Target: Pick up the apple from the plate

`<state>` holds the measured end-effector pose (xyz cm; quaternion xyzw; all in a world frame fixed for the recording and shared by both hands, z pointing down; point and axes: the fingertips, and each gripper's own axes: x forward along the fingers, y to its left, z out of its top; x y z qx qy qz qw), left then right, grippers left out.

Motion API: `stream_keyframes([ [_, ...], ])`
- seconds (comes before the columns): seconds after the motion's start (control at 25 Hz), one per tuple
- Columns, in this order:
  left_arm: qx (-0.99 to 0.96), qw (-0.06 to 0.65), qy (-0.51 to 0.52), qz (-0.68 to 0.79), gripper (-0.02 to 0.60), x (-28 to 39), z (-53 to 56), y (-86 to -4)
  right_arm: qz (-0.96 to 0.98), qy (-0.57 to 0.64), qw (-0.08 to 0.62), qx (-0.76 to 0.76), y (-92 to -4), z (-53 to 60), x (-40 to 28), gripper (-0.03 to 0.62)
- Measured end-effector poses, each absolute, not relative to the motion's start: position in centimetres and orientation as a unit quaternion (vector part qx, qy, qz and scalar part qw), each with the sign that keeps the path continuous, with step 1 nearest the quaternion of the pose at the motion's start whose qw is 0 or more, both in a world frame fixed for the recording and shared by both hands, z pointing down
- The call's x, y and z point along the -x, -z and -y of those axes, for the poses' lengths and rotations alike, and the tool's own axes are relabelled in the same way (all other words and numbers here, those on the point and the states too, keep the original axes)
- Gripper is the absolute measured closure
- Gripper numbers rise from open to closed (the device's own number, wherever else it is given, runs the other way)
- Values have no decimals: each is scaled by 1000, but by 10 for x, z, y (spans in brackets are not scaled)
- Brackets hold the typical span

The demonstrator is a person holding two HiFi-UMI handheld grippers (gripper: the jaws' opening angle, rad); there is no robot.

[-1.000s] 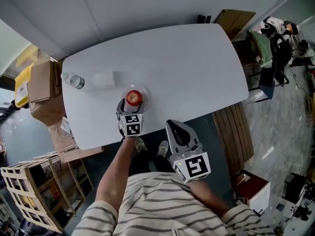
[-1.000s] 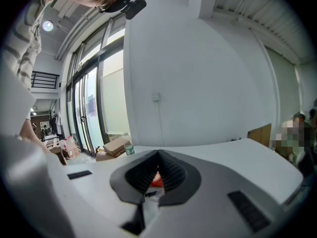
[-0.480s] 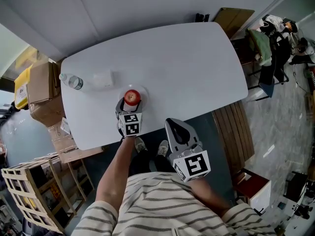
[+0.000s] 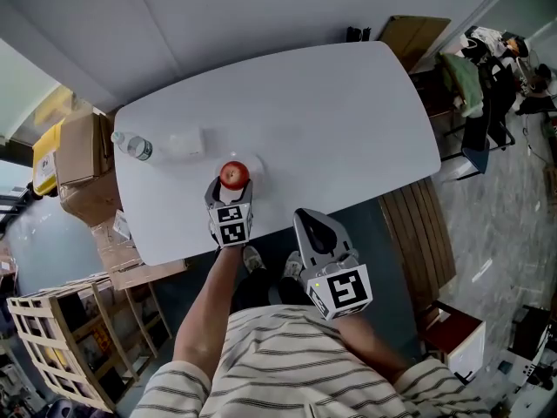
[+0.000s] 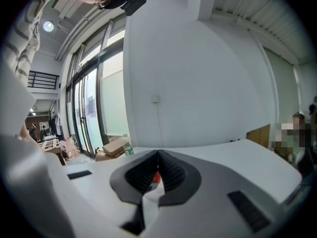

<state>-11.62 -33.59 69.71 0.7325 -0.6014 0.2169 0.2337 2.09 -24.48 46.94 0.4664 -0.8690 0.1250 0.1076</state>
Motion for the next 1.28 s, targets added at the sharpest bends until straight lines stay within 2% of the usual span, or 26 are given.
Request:
stream_keyframes([
  [0.48,-727,225,-180,623,227,121,317,-650,870,-120,109,-465,-466,238,-19,582],
  [1.28,-753,166,-136,622,227,96,268,-533,875,-107,88,-464,-440,232,-21,582],
])
